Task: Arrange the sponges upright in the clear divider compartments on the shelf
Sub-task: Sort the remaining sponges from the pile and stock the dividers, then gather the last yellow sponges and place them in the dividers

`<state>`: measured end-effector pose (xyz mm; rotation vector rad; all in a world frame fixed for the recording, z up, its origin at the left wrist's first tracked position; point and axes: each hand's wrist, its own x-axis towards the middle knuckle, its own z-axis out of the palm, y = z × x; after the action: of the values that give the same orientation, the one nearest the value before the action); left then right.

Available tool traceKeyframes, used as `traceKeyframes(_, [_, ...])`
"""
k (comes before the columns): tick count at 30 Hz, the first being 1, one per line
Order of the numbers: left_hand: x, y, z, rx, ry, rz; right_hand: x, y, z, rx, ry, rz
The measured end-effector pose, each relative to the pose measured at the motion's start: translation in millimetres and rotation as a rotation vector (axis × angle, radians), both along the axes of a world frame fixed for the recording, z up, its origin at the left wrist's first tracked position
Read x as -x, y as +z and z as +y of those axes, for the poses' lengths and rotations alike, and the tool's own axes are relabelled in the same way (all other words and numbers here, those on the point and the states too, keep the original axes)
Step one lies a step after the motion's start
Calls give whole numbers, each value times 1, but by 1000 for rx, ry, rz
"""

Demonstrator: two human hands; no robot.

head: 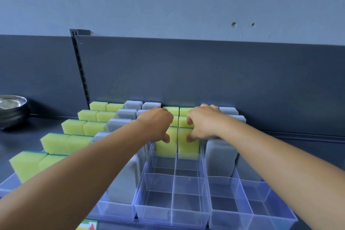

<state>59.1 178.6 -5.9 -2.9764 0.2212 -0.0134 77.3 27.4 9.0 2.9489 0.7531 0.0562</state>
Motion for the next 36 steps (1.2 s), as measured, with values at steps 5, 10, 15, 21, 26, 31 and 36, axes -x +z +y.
traceKeyframes(5, [11, 11, -6, 33, -21, -75, 14, 14, -22, -119, -42, -2])
traceKeyframes(10, [24, 21, -36, 81, -108, -159, 39, 23, -57, -240, -83, -56])
traceKeyframes(15, [31, 25, -89, 119, -221, -180, 57, 22, -107, -263, -146, -87])
traceKeyframes(21, [31, 25, -165, 130, -319, -182, 67, 11, -186, -247, -241, -97])
traceKeyframes(26, [24, 17, -239, 157, -368, -142, 68, -3, -262, -252, -323, -67])
traceKeyframes(31, [14, 2, -316, 180, -401, -107, 60, -19, -342, -242, -393, -20])
traceKeyframes(36, [1, -15, -389, 208, -414, -46, 47, -34, -411, -259, -467, 10])
